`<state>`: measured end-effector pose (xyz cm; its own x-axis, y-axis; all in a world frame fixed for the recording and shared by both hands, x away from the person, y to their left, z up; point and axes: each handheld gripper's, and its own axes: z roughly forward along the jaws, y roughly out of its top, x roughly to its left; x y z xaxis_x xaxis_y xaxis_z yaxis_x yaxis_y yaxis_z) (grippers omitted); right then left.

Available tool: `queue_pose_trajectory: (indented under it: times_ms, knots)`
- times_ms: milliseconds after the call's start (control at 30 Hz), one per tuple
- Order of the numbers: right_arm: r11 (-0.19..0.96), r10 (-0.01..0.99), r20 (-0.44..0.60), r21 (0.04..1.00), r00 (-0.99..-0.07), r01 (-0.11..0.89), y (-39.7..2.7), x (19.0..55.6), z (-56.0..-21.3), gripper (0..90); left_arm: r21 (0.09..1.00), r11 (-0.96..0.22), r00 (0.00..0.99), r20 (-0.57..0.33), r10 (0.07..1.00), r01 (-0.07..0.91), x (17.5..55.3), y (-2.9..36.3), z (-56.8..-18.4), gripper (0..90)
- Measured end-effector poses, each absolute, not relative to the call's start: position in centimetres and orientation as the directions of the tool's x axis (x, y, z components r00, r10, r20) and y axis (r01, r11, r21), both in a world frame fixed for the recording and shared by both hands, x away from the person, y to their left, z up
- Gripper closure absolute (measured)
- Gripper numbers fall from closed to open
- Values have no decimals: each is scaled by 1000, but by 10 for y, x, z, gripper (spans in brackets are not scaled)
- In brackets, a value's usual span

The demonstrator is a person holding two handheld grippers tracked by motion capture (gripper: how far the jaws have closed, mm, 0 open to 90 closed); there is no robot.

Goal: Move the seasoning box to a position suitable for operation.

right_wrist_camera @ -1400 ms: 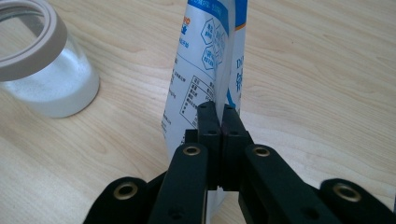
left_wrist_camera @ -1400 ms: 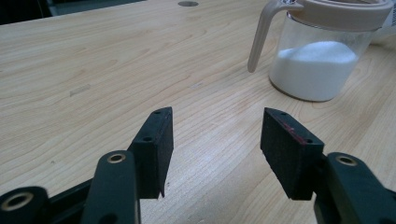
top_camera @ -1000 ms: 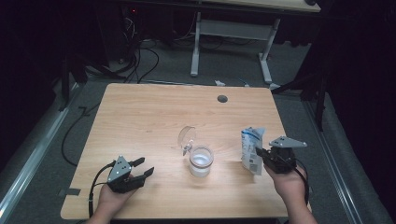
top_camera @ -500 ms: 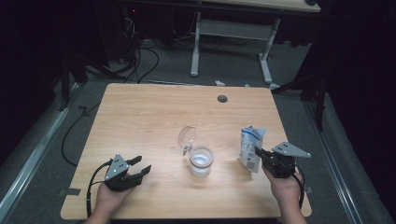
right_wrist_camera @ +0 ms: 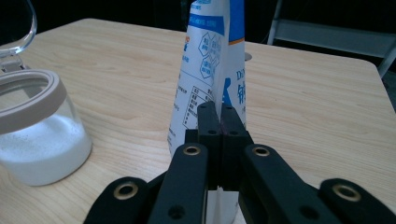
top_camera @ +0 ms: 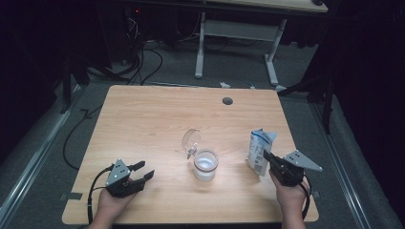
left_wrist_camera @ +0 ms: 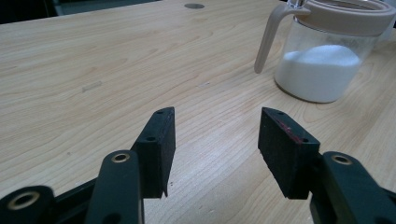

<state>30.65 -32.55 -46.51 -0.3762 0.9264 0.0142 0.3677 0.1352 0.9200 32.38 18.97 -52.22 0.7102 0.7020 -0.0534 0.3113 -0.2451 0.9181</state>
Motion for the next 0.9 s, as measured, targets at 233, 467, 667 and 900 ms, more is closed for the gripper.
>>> queue_pose_trajectory:
  times_ms: [233, 467, 667, 900]
  knots:
    - [97, 923, 50, 929, -381, 357, -332, 309, -474, 900, 922, -229, 679, -49, 732, 314, 323, 201, -522, 466]
    - [102, 924, 39, 934, -379, 344, -332, 312, -474, 900, 921, -223, 661, -48, 749, 320, 320, 209, -522, 465]
    - [97, 925, 36, 940, -378, 328, -333, 317, -471, 900, 914, -230, 660, -52, 749, 334, 317, 213, -522, 462]
    - [93, 930, 35, 940, -365, 327, -335, 326, -471, 900, 916, -227, 651, -47, 757, 330, 311, 216, -520, 462]
